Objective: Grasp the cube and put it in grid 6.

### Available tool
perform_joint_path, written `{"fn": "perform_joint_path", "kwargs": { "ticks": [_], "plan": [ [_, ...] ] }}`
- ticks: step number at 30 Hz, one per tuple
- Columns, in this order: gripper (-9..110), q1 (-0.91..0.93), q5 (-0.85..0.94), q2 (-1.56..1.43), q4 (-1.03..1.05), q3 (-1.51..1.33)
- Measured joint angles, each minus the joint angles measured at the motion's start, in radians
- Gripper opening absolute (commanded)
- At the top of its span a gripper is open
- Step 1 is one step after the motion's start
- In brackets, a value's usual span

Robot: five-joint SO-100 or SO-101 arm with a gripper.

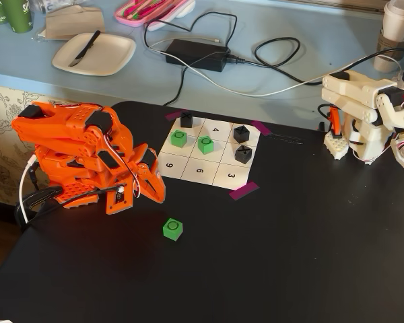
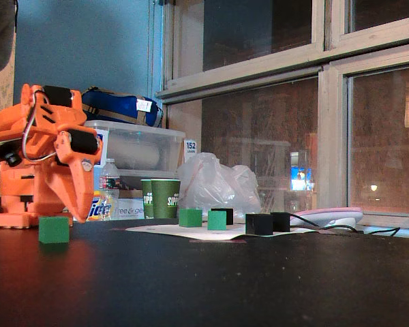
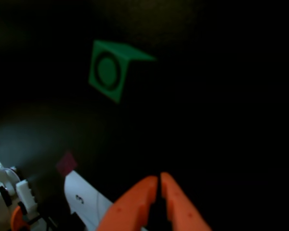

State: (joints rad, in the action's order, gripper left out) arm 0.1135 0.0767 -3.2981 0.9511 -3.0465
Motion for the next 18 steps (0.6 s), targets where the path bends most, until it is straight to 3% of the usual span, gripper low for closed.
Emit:
{"fn": "perform_joint_path", "kwargs": {
  "ticks": [18],
  "plan": [
    [0, 0.015, 0.031, 0.009, 0.075, 0.051]
  ]
}}
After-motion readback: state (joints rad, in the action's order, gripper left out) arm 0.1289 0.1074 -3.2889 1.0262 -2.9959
